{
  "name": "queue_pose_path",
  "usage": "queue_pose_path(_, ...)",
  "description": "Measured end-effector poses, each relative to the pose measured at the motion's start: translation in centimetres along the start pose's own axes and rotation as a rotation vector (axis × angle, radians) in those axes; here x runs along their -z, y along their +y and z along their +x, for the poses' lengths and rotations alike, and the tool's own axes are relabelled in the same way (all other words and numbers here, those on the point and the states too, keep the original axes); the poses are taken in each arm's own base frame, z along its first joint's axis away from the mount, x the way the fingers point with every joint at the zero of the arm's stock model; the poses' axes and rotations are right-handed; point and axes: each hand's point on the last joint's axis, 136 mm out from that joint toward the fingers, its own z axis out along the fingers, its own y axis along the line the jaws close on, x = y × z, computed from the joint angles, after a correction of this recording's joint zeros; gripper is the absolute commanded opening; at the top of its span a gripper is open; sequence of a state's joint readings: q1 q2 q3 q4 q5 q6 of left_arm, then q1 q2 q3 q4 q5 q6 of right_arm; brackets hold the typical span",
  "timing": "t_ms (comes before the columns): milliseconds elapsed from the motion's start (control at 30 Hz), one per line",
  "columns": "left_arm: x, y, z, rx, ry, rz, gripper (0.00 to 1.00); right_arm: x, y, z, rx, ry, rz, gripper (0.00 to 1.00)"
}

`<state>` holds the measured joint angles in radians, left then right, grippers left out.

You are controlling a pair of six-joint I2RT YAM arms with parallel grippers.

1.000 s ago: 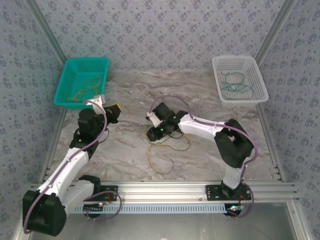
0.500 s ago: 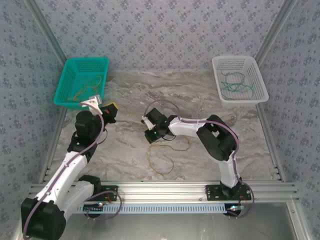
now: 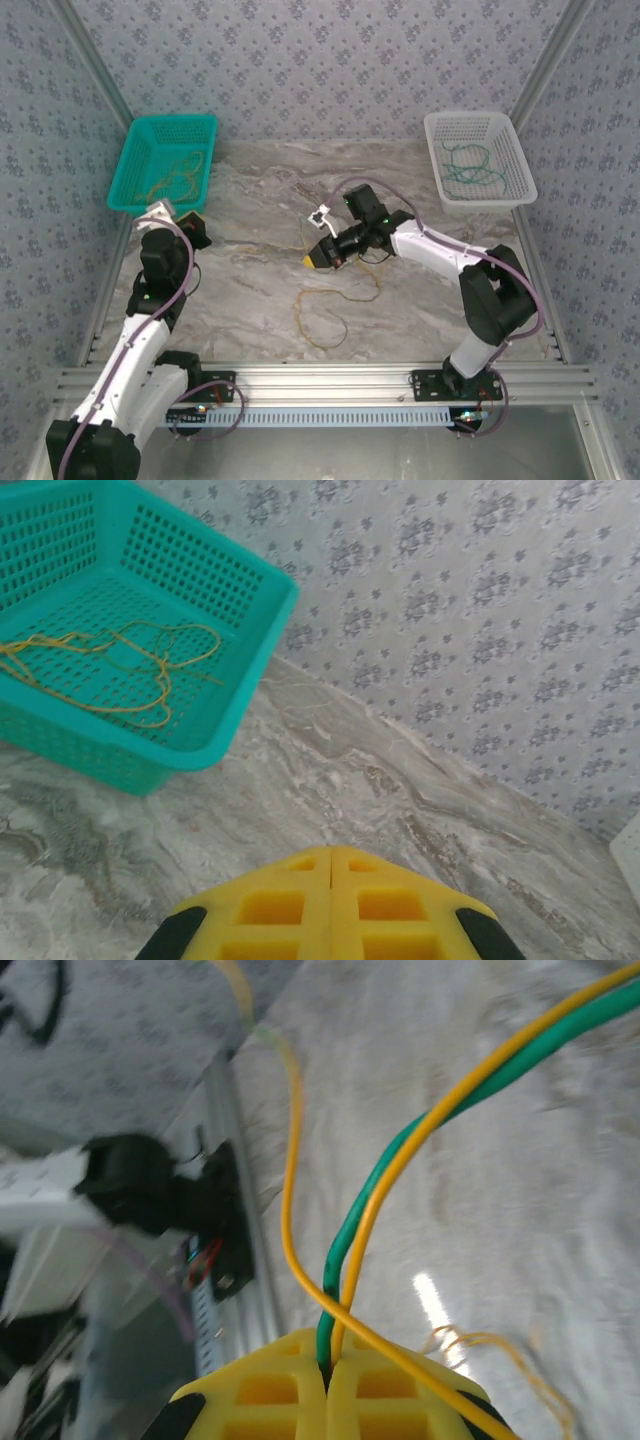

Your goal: Untangle the cables

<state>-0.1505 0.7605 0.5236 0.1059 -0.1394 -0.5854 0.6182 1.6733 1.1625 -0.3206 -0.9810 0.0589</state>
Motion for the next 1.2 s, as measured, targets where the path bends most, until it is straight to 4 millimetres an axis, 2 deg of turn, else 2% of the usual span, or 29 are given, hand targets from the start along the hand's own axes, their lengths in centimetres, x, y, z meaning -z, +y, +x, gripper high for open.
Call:
queue_pose_path(33, 0.0, 0.2, 0.1, 0.001, 0.001, -0.011, 0.00, 0.0, 0.4, 0.0, 0.003, 0.015, -0.024, 0.07)
queue_pose_path(67, 0.0, 0.5, 0.1, 0.001, 0.001, -0.023, 0.00, 0.1, 0.6, -0.1, 0.000, 0.021, -0.032, 0.14)
queue_pose_path(100, 0.0, 0.7, 0.1, 0.000, -0.001, -0.034, 0.00, 0.2, 0.6, 0.0, -0.001, 0.025, -0.029, 0.14)
queue_pose_path(200, 0.3, 1.2, -0.1, -0.001, -0.011, -0.061, 0.00, 0.8, -1.2, 0.2, -0.019, 0.030, 0.071, 0.00)
queue_pose_path(233, 0.4, 1.4, -0.3, 0.000, -0.020, -0.067, 0.00, 1.1, -2.2, 0.3, -0.024, 0.029, 0.120, 0.00)
queue_pose_path(300, 0.7, 1.7, -0.7, -0.001, -0.034, -0.080, 0.00, 1.7, -3.7, 0.4, -0.036, 0.027, 0.190, 0.07)
queue_pose_path(367, 1.0, 2.1, -1.0, -0.008, -0.046, -0.098, 0.00, 2.2, -4.9, 0.9, -0.042, 0.044, 0.255, 0.06)
queue_pose_path(400, 1.1, 2.2, -1.2, -0.014, -0.048, -0.107, 0.00, 2.3, -5.3, 1.3, -0.043, 0.056, 0.277, 0.09)
queue_pose_path(467, 1.2, 2.3, -1.8, -0.024, -0.054, -0.116, 0.00, 2.2, -5.9, 2.5, -0.041, 0.107, 0.318, 0.25)
queue_pose_path(567, 1.2, 0.9, -2.9, -0.035, -0.059, -0.067, 0.00, 1.4, -6.3, 4.2, -0.016, 0.185, 0.356, 0.45)
queue_pose_path(667, 0.6, -1.2, -3.4, -0.037, -0.049, 0.024, 0.00, 0.6, -6.1, 5.4, 0.036, 0.248, 0.380, 0.49)
queue_pose_path(767, -0.4, -2.7, -2.1, -0.053, 0.001, 0.084, 0.00, -0.2, -5.6, 5.7, 0.082, 0.274, 0.384, 0.46)
queue_pose_path(833, -1.0, -3.5, -0.8, -0.070, 0.050, 0.110, 0.00, -0.2, -5.5, 5.5, 0.102, 0.268, 0.392, 0.44)
queue_pose_path(867, -1.2, -3.8, -0.2, -0.078, 0.070, 0.122, 0.00, 0.0, -5.6, 5.1, 0.111, 0.254, 0.407, 0.47)
queue_pose_path(933, -1.4, -4.5, 0.6, -0.092, 0.097, 0.147, 0.00, 0.7, -5.8, 4.3, 0.122, 0.201, 0.442, 0.51)
queue_pose_path(1000, -1.4, -5.1, 0.8, -0.101, 0.106, 0.166, 0.00, 1.7, -6.1, 3.4, 0.100, 0.135, 0.478, 0.50)
queue_pose_path(1100, -1.5, -5.6, 0.1, -0.107, 0.095, 0.175, 0.00, 2.5, -6.9, 1.9, 0.042, 0.048, 0.512, 0.51)
queue_pose_path(1200, -1.8, -6.6, -1.2, -0.118, 0.074, 0.188, 0.00, 0.9, -6.4, 1.9, 0.089, 0.050, 0.542, 0.53)
